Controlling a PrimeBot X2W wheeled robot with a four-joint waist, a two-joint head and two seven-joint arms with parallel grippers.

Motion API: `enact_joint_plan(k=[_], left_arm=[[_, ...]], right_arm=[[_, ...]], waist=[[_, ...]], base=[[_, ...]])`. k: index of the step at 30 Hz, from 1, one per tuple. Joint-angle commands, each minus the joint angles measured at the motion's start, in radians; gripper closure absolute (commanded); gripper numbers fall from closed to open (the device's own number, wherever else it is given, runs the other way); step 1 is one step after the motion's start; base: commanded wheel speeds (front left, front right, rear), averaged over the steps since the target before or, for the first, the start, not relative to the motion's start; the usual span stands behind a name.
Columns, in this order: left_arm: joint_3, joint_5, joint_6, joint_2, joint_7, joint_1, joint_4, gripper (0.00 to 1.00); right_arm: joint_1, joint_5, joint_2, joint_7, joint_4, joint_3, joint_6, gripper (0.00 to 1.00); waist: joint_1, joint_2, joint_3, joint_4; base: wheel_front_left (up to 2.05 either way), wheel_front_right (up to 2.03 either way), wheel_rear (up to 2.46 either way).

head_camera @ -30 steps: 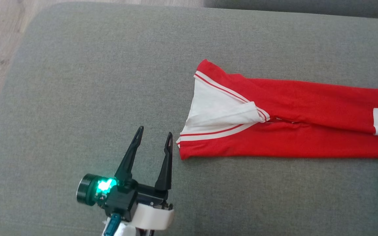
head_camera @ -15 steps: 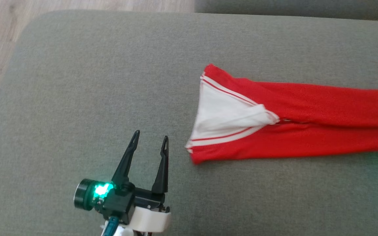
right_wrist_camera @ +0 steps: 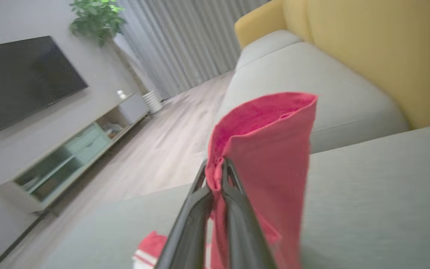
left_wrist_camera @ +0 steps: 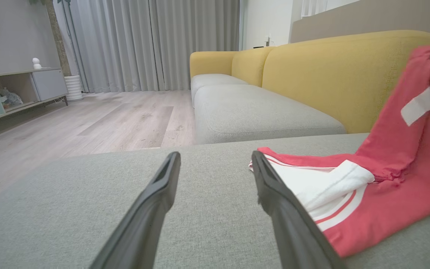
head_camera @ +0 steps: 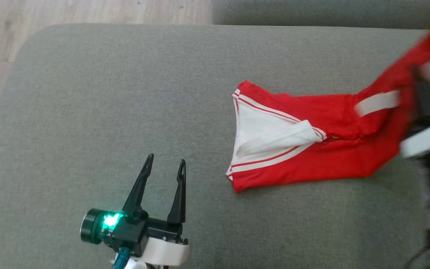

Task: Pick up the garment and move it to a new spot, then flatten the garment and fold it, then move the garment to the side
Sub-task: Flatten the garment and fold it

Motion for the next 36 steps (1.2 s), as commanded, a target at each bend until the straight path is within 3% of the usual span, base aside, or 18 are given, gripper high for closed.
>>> enact_joint_plan(k=[1, 7, 15, 17, 18, 19, 26, 29, 36], left_arm=[[0.034, 0.013, -0.002, -0.009, -0.010, -0.018, -0.025, 0.00], [0.035, 0.014, -0.016, -0.015, -0.010, -0.013, -0.014, 0.00], [0.037, 0.014, -0.022, -0.022, -0.010, -0.008, -0.005, 0.00], [0.038, 0.013, -0.022, -0.024, -0.010, -0.007, -0.005, 0.00], [0.039, 0.013, -0.021, -0.024, -0.010, -0.005, -0.005, 0.00], [0.040, 0.012, -0.020, -0.025, -0.010, -0.003, -0.006, 0.00], [0.050, 0.013, -0.015, -0.027, -0.010, 0.003, 0.000, 0.00], [0.060, 0.014, -0.011, -0.028, -0.010, 0.008, 0.001, 0.00], [0.111, -0.004, -0.008, -0.028, -0.010, 0.052, -0.038, 0.00]], right_arm=[[-0.012, 0.007, 0.015, 0.008, -0.050, 0.043, -0.001, 1.00], [-0.005, -0.014, 0.117, -0.009, -0.012, 0.231, -0.001, 1.00], [-0.010, -0.003, 0.140, -0.137, 0.213, 0.386, -0.001, 0.99], [-0.017, 0.018, 0.141, -0.166, 0.258, 0.419, -0.001, 0.58], [-0.021, 0.027, 0.141, -0.181, 0.278, 0.429, -0.001, 0.11], [-0.025, 0.038, 0.141, -0.195, 0.294, 0.440, -0.001, 0.00], [-0.047, 0.070, 0.141, -0.332, 0.290, 0.445, -0.001, 0.00], [-0.030, 0.001, 0.118, -0.415, 0.254, 0.393, -0.001, 0.00], [0.111, -0.217, -0.013, -0.560, 0.174, 0.289, -0.001, 0.00]], waist=[[0.0000, 0.0000, -0.005, 0.012], [0.0000, 0.0000, -0.013, 0.064], [0.0000, 0.0000, -0.011, 0.123], [0.0000, 0.0000, -0.008, 0.128], [0.0000, 0.0000, -0.006, 0.129], [0.0000, 0.0000, -0.005, 0.128], [0.0000, 0.0000, -0.015, 0.099], [0.0000, 0.0000, -0.032, 0.075], [0.0000, 0.0000, -0.098, 0.003]], base=[[0.00, 0.00, 0.00], [0.00, 0.00, 0.00], [0.00, 0.00, 0.00], [0.00, 0.00, 0.00], [0.00, 0.00, 0.00], [0.00, 0.00, 0.00], [0.00, 0.00, 0.00], [0.00, 0.00, 0.00], [0.00, 0.00, 0.00]])
